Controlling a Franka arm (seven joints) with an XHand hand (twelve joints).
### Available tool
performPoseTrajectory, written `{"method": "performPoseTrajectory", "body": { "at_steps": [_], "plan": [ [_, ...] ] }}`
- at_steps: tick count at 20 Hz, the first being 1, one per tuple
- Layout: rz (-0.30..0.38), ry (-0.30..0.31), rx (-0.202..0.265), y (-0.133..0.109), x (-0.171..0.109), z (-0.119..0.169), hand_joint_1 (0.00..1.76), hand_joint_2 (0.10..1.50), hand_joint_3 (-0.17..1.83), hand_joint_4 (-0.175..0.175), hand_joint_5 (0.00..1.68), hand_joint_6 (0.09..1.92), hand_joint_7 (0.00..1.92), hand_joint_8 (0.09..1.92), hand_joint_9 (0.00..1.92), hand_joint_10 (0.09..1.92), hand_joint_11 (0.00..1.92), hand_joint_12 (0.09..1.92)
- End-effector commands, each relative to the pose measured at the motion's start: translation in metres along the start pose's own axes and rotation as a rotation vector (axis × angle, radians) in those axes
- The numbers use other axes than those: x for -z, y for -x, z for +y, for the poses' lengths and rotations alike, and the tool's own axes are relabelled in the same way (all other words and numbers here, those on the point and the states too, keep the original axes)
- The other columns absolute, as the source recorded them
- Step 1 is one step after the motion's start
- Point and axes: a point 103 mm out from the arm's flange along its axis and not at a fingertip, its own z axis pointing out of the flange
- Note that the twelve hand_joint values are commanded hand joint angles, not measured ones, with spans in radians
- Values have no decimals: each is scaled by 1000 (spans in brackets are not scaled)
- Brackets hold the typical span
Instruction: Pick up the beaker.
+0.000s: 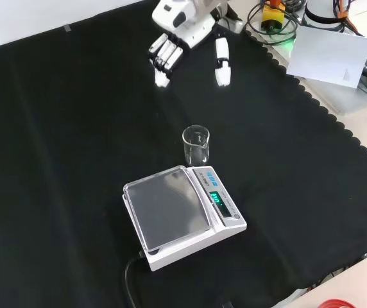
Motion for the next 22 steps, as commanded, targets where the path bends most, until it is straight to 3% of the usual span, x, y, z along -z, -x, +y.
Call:
{"method": "performPoseTrajectory", "body": {
  "at_steps": [1, 11, 16, 22],
  "plan": [
    [-5, -82, -3, 3, -29, 22, 571, 647, 162, 32, 187, 87, 169, 720, 271, 841, 0, 1459],
    [41, -169, 89, -32, -75, 38, 571, 649, 155, 36, 180, 87, 164, 718, 259, 843, 0, 1450],
    [-3, -191, 99, -38, -81, 49, 570, 650, 151, 42, 164, 87, 155, 714, 252, 846, 0, 1447],
    [-71, -142, 80, -46, -98, 53, 584, 648, 134, 60, 56, 87, 105, 703, 215, 854, 0, 1423]
  ]
}}
